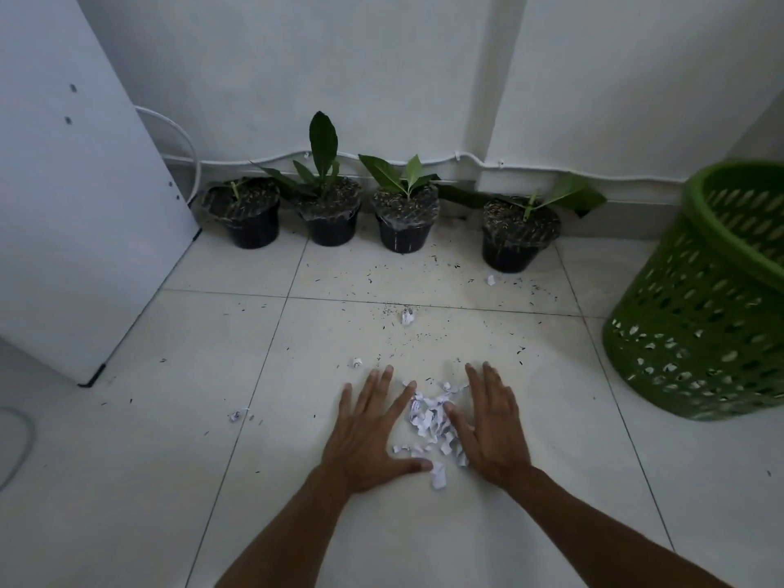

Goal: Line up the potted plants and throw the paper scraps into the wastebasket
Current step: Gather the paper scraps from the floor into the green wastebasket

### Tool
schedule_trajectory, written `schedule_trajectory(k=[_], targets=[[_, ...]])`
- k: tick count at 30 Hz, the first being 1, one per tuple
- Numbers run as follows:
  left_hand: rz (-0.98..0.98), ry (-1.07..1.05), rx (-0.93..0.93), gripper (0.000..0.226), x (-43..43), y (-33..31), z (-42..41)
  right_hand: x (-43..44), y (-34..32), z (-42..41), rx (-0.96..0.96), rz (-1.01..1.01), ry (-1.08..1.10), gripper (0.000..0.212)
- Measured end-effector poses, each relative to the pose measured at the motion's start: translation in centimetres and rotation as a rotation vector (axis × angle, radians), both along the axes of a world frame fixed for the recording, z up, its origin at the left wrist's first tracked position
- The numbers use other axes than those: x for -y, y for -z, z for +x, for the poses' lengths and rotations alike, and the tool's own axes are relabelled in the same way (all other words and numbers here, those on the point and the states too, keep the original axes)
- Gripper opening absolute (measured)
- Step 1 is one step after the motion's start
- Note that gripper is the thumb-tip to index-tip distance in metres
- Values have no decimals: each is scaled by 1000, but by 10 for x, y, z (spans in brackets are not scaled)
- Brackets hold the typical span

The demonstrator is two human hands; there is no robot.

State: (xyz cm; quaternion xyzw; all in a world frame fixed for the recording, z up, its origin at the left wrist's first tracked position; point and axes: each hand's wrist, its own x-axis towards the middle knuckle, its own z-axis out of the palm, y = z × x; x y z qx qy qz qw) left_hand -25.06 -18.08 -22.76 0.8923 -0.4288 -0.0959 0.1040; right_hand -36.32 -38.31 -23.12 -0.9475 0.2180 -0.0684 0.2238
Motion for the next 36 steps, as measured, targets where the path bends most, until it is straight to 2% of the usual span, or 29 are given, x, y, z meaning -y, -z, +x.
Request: schedule_trajectory(k=[6,10,14,18,23,28,30,32,34,36], targets=[[-125,-194,-8,103,28,10,51,-9,-6,73,132,141,-67,80],[-262,-208,78,93,35,-1,85,38,-25,129,204,70,80,69],[-305,-446,174,82,21,2,100,109,-20,169,60,0,199,74],[-230,-577,208,81,-18,15,106,141,-9,184,-64,56,184,82],[-149,-556,152,79,-35,15,113,101,-3,193,18,29,63,79],[-52,-534,28,77,-33,16,112,40,-1,197,67,59,-187,68],[-89,-546,-44,72,-33,6,111,22,-6,195,78,90,-251,64],[-175,-568,-34,66,-36,-5,110,7,-15,195,107,120,-245,57],[-251,-609,43,61,-48,-15,106,-12,-25,195,159,39,-251,56],[-308,-667,71,57,-68,-18,102,-40,-31,197,152,-77,-358,54]])
